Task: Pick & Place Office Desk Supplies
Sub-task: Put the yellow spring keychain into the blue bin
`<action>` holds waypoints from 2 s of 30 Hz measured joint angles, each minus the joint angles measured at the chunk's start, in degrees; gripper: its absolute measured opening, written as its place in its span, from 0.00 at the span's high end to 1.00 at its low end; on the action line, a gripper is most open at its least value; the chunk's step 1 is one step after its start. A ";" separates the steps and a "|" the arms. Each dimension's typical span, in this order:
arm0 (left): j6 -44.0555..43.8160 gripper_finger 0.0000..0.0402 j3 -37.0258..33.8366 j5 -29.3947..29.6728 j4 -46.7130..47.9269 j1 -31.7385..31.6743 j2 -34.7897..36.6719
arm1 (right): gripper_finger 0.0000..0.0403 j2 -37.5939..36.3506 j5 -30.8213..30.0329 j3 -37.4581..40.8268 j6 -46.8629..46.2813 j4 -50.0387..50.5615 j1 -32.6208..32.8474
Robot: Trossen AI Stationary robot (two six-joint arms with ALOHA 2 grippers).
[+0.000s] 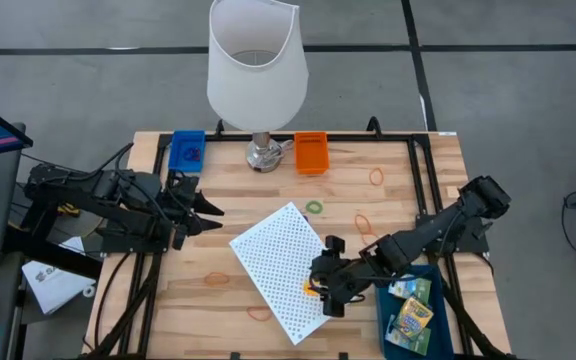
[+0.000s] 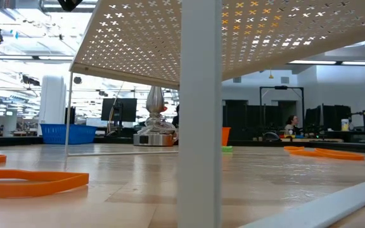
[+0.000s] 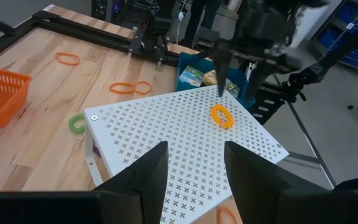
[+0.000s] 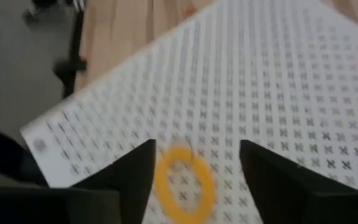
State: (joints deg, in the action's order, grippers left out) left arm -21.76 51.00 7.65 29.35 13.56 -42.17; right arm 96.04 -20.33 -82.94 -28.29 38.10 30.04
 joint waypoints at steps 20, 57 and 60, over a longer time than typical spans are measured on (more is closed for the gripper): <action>-0.81 0.62 0.00 -0.01 0.10 0.00 -0.02 | 0.50 6.56 3.40 0.98 3.28 0.30 -0.97; -1.18 0.62 0.00 0.01 0.14 0.00 0.01 | 1.00 8.58 -3.87 -4.11 4.41 6.47 0.32; -1.14 0.62 0.00 0.01 0.12 0.00 0.02 | 1.00 8.30 -5.51 -5.91 4.87 7.70 -0.35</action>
State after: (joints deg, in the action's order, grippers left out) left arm -22.90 51.00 7.66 29.47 13.56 -42.15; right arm 104.33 -25.84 -88.85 -23.42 45.79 29.69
